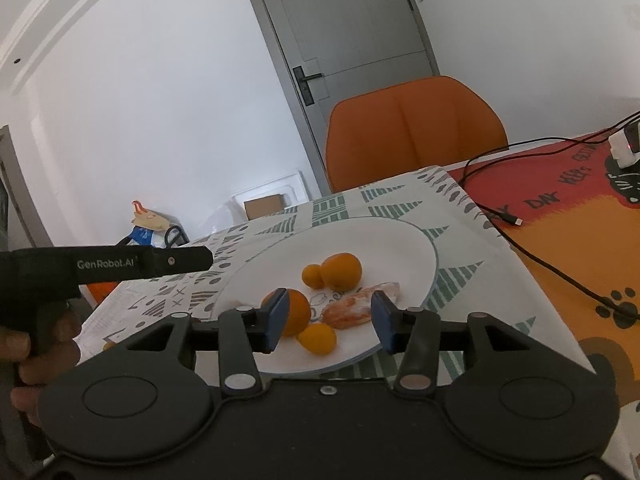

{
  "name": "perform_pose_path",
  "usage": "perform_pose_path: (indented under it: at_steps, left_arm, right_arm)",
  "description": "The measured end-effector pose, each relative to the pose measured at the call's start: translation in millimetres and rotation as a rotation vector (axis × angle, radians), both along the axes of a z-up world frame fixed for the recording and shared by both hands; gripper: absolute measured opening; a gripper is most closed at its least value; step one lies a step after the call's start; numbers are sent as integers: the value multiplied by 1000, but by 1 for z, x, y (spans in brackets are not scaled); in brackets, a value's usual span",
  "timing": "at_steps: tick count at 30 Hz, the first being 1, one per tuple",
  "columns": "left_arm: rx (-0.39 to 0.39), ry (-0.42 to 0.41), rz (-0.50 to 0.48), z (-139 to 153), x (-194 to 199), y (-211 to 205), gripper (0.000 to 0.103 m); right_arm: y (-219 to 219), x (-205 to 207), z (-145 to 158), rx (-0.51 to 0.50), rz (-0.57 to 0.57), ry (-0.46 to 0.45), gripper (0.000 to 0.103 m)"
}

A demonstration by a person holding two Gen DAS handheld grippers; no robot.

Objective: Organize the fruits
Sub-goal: 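Carry the yellow plum and small mandarin to the white plate and open both grippers, then move the left gripper back and close it on another yellow plum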

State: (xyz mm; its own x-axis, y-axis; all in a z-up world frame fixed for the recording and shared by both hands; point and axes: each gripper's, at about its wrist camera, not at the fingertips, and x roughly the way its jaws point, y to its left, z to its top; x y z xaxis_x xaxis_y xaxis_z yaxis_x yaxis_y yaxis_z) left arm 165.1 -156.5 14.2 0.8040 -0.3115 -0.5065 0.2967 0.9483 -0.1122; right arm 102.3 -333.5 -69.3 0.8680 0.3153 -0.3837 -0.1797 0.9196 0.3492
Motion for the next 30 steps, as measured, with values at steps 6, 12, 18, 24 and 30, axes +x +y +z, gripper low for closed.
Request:
perform_pose_path:
  at_steps: [6,12,18,24,30]
  left_arm:
    - [-5,8,61,0,-8,22,43]
    - [11,-7,132,1,-22,47,69]
    - [29,-33,196,1,-34,69,85]
    - [27,-36,231,1,-43,85,88]
    - [16,-45,267,1,-52,103,92]
  right_arm:
    - [10,-2,2,-9,19,-4,53]
    - [19,-2,4,-9,29,-12,63]
    - [30,-5,7,-18,36,-17,75]
    - [39,-9,11,-21,37,-36,94]
    - [50,-9,13,-30,57,-33,97]
